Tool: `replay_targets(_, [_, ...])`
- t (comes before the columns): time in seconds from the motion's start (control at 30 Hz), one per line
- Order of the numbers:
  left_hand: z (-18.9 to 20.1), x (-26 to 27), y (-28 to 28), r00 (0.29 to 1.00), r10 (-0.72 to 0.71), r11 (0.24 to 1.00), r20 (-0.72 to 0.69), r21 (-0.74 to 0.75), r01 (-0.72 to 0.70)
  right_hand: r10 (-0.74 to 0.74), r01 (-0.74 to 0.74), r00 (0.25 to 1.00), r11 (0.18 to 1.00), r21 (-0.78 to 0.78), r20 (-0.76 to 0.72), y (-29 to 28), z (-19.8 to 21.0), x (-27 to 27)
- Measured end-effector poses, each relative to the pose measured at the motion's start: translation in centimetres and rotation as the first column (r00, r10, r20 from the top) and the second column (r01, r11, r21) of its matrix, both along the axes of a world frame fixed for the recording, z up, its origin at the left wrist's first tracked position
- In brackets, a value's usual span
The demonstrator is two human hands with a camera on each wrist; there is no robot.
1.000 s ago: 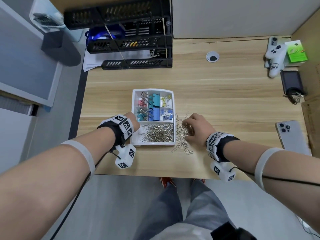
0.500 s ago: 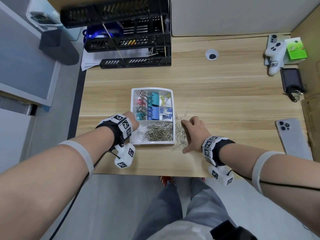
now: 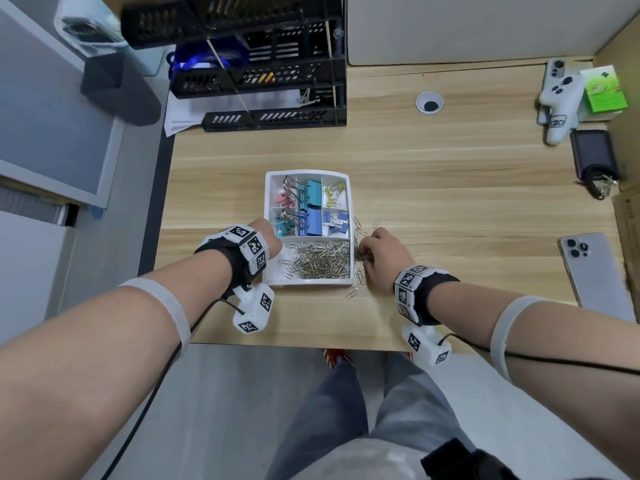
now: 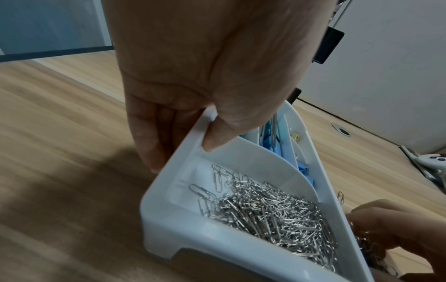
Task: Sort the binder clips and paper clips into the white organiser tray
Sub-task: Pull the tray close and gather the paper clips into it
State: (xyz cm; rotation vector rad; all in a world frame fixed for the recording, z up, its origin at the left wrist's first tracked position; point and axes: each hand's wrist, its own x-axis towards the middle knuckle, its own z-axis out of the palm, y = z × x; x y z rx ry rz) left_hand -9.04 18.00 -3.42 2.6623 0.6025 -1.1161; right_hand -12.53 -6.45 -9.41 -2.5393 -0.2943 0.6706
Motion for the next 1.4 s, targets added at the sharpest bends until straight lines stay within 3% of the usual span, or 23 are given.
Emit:
replay_targets(0.6, [-0.3,0.2,0.1,1.000,-0.030,0.999,-0.008,0.027,0.030,-0.076,0.079,0.996,0.995,0.055,-0.052,-2.2,2.2,2.2])
replay_targets(1.0, [-0.5,0.2,0.1,1.000,-0.019,0.999,0.003,0.025,0.019,-0.022,0.032,0.999,0.974,0.226,-0.046,2.1,4.6,2.2])
replay_targets(1.4, [-0.6,0.2,0.3,1.000,-0.009,1.000,-0.003,-0.001,0.009,0.144,-0.114,0.983,0.964,0.240,-0.111,5.6,3.6,0.7])
